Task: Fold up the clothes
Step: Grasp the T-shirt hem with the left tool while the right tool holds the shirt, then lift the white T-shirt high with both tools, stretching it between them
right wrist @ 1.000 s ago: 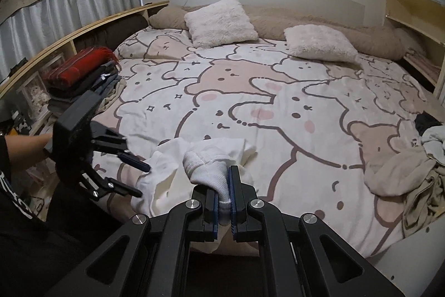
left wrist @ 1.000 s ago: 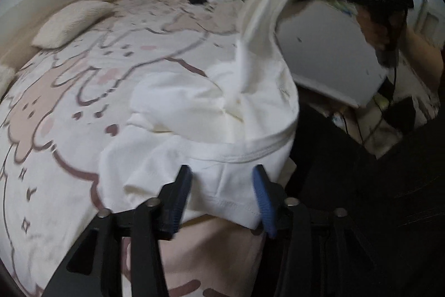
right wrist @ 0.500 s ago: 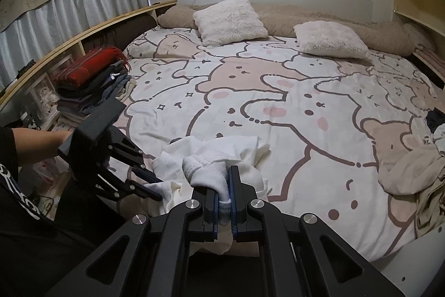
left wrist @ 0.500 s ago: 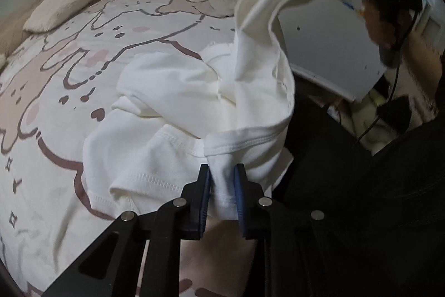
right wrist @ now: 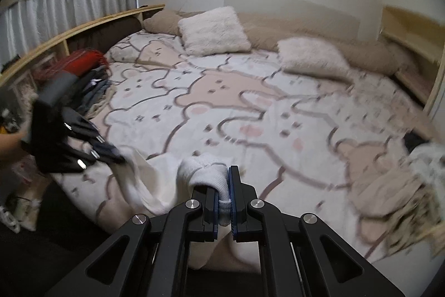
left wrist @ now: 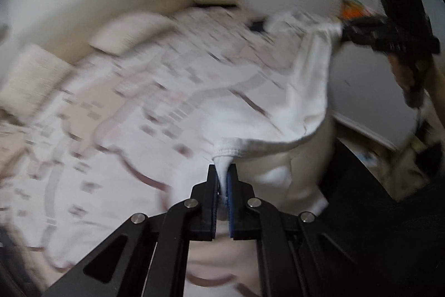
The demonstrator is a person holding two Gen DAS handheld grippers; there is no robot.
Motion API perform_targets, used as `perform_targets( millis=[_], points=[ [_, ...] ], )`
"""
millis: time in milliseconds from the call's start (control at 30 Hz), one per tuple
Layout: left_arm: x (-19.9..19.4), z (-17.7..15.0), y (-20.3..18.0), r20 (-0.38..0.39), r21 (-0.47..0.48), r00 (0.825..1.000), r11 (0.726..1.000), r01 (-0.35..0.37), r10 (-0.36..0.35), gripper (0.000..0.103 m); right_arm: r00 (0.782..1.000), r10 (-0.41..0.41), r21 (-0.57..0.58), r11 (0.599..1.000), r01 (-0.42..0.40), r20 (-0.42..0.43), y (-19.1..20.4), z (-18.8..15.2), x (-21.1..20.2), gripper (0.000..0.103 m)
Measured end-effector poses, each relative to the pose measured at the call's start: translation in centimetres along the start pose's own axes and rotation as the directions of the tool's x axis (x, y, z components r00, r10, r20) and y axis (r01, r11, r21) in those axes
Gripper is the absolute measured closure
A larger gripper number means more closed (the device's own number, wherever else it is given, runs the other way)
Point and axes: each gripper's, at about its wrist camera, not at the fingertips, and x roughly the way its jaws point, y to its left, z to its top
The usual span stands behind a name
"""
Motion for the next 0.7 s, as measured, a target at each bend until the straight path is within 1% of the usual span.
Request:
perform_targets(
  millis=[33,67,133,167,200,233,300,333,400,433,533,600,667,700],
  points=[
    [-1.3,1.0,0.7,0.043,-0.003,0.997,0.998,-0.070,0.070,0.097,1.000,-0.022,-0.021,1.000,0.022,0.010,0.0,0.7,-0.1,0.097],
    [-2.4,1.9,1.4,0.075,-0.007,0.990,0.993,-0.120,0.120,0.097,0.999,-0.041,-0.051,0.998,0.043,0.032,0.1,1.8,-0.4,0.097],
    [-4.4,3.2,2.5,0.130,-0.016,0.969,0.977,-0.211,0.211,0.097,0.994,-0.079,-0.119,0.989,0.089,0.080,0.5,4.0,-1.0,0.097],
    [-5.5,4.1,3.0,0.161,-0.020,0.949,0.962,-0.272,0.272,0.097,0.990,-0.098,-0.157,0.981,0.114,0.106,0.8,5.1,-1.3,0.097],
    [-6.6,4.9,3.5,0.192,-0.026,0.925,0.944,-0.330,0.329,0.097,0.985,-0.115,-0.193,0.971,0.139,0.132,1.1,6.3,-1.7,0.097],
    [-7.5,5.6,4.0,0.215,-0.040,0.904,0.929,-0.369,0.368,0.097,0.979,-0.129,-0.213,0.964,0.161,0.157,1.4,7.4,-2.3,0.097],
    [-10.2,7.4,5.2,0.273,-0.095,0.855,0.897,-0.432,0.441,0.097,0.966,-0.154,-0.248,0.947,0.204,0.208,2.1,9.5,-3.5,0.097],
    [-11.0,7.8,5.5,0.292,-0.107,0.837,0.886,-0.452,0.462,0.097,0.958,-0.165,-0.265,0.937,0.226,0.234,2.4,10.6,-4.2,0.097],
    [-13.5,9.2,5.8,0.354,-0.126,0.768,0.840,-0.527,0.534,0.097,0.940,-0.186,-0.296,0.916,0.271,0.286,3.0,12.8,-5.4,0.097],
    [-14.4,9.6,5.8,0.373,-0.132,0.747,0.829,-0.544,0.550,0.097,0.930,-0.195,-0.310,0.904,0.294,0.311,3.4,13.9,-6.0,0.097],
    [-18.7,11.6,5.7,0.463,-0.174,0.643,0.774,-0.609,0.610,0.097,0.894,-0.219,-0.340,0.868,0.361,0.391,4.4,16.9,-8.1,0.097],
    [-21.7,12.4,5.5,0.512,-0.201,0.576,0.741,-0.641,0.637,0.097,0.862,-0.236,-0.348,0.842,0.412,0.449,5.2,18.4,-9.6,0.097],
    [-24.5,13.0,5.1,0.550,-0.228,0.513,0.710,-0.667,0.659,0.097,0.834,-0.235,-0.334,0.836,0.435,0.499,5.8,19.8,-11.4,0.097],
    [-25.6,13.3,5.1,0.564,-0.239,0.487,0.697,-0.676,0.666,0.097,0.822,-0.230,-0.329,0.835,0.442,0.520,6.1,20.1,-12.3,0.097]
  ],
)
